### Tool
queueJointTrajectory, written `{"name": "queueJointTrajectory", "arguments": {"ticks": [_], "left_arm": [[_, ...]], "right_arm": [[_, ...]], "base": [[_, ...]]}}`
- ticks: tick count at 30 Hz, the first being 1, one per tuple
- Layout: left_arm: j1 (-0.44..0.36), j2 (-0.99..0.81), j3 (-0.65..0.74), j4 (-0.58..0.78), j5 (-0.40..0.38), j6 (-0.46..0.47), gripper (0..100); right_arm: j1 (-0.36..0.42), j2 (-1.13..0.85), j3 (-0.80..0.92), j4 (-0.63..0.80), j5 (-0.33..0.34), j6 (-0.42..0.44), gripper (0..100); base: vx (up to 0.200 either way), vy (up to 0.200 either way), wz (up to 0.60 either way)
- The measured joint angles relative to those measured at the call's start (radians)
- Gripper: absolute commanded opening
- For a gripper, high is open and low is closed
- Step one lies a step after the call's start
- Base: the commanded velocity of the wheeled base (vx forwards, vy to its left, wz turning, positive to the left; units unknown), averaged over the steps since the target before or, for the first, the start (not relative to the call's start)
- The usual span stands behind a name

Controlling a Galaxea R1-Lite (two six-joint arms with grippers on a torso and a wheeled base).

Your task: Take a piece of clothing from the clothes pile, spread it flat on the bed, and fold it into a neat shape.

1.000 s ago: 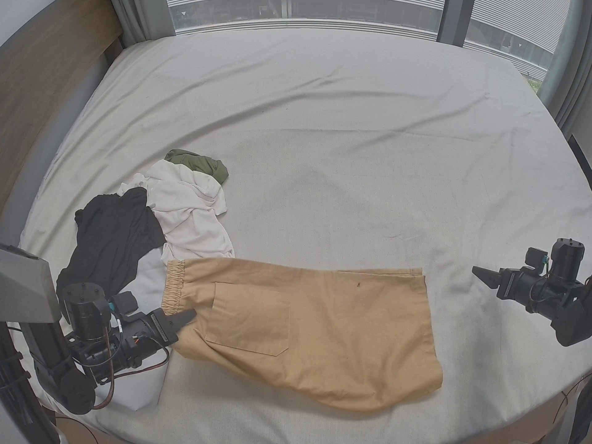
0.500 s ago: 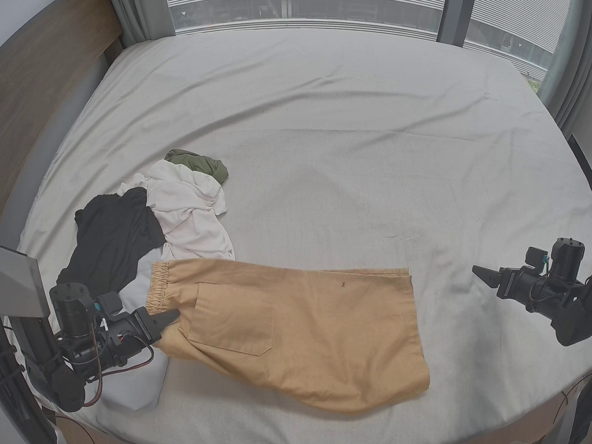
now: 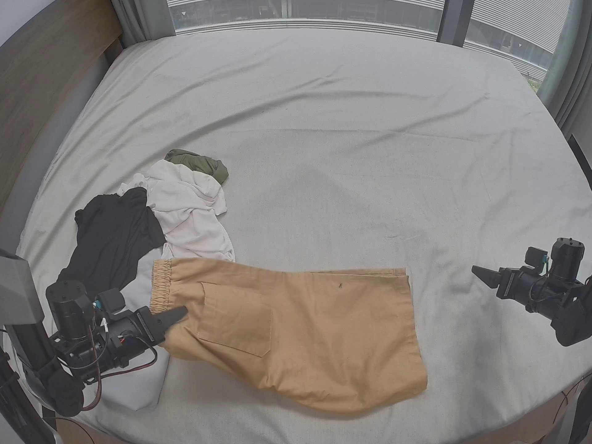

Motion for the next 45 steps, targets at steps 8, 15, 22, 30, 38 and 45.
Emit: {"name": "queueJointTrajectory", "arguments": {"ticks": [8, 15, 22, 30, 38, 45], "left_arm": [[-0.183, -0.018, -0.024, 0.000, 0.006, 0.000, 0], [-0.301, -0.020, -0.079, 0.001, 0.020, -0.001, 0], [-0.378, 0.002, -0.148, 0.001, 0.021, -0.002, 0], [-0.434, 0.054, -0.222, 0.001, 0.033, -0.010, 0], [-0.496, 0.099, -0.269, 0.001, 0.035, -0.020, 0], [-0.537, 0.137, -0.306, 0.001, 0.036, -0.074, 0]], "right_arm": [[0.001, -0.003, -0.001, 0.000, 0.000, 0.000, 100], [0.000, -0.003, -0.001, 0.000, 0.000, 0.000, 100], [-0.002, -0.003, 0.001, 0.000, 0.000, 0.001, 100], [-0.001, -0.003, 0.003, 0.000, -0.001, 0.003, 100], [-0.003, -0.003, 0.001, 0.000, -0.001, 0.002, 100], [-0.004, -0.003, 0.000, 0.000, -0.001, 0.002, 100]], "base": [[0.000, 0.000, 0.00], [0.000, 0.000, 0.00], [0.000, 0.000, 0.00], [0.000, 0.000, 0.00], [0.000, 0.000, 0.00], [0.000, 0.000, 0.00]]}}
